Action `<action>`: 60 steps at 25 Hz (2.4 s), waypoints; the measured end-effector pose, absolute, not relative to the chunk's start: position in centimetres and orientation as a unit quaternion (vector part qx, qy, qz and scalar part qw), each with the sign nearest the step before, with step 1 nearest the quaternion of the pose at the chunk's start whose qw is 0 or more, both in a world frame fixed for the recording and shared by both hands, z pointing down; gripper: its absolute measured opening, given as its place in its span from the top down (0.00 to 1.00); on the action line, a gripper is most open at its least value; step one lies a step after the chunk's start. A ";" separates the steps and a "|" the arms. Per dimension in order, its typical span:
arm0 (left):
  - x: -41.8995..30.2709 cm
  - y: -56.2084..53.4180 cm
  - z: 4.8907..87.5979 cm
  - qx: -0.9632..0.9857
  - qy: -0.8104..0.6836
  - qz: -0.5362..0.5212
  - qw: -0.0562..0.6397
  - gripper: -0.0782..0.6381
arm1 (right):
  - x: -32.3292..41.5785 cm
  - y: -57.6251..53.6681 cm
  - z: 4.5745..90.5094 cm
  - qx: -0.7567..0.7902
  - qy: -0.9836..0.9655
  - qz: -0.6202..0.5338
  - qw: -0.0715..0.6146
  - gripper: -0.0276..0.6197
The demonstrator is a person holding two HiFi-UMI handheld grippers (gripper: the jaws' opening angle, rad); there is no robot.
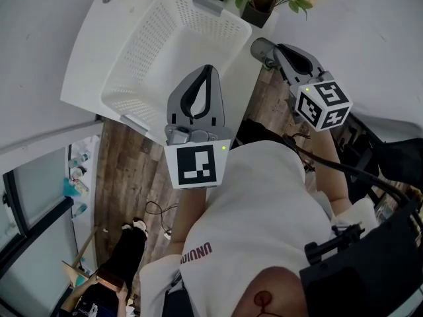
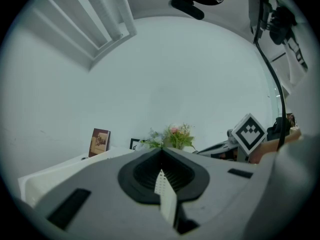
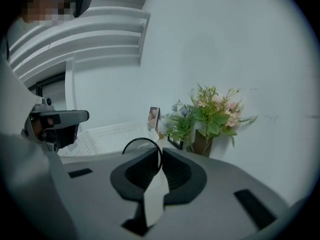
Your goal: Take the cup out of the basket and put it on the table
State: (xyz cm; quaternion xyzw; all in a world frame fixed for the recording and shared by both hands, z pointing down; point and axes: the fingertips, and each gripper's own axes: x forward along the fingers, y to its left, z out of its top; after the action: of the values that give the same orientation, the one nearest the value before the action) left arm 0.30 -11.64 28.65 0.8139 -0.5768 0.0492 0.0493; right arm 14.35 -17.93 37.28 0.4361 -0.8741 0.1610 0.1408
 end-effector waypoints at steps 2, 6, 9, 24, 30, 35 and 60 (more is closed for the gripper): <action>0.4 -11.6 28.7 0.814 -0.576 0.050 0.050 0.87 | 14.4 -17.9 38.0 0.435 -0.872 0.166 0.149 0.90; 0.5 -11.6 28.8 0.815 -0.575 0.050 0.050 0.87 | 14.5 -17.8 39.4 0.435 -0.868 0.176 0.164 0.90; 0.7 -11.7 28.8 0.816 -0.573 0.052 0.050 0.87 | 14.6 -17.8 40.6 0.434 -0.865 0.182 0.175 0.90; 1.5 -11.4 29.5 0.824 -0.561 0.058 0.049 0.87 | 13.6 -17.4 46.7 0.410 -0.854 0.215 0.236 0.90; 1.6 -11.5 29.6 0.828 -0.556 0.064 0.040 0.87 | 13.1 -17.0 49.3 0.396 -0.849 0.221 0.271 0.90; 1.7 -11.5 29.6 0.831 -0.551 0.067 0.038 0.87 | 13.0 -16.7 50.7 0.388 -0.845 0.228 0.291 0.90; 1.5 -11.6 29.7 0.832 -0.549 0.071 0.034 0.87 | 12.7 -15.3 55.2 0.360 -0.820 0.251 0.368 0.89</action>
State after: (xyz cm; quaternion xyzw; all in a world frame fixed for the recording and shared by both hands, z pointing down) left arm 1.47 -11.64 29.66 0.8324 -0.5485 0.0712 0.0345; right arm 12.75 -15.26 55.17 0.3602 -0.8197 0.2512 0.3678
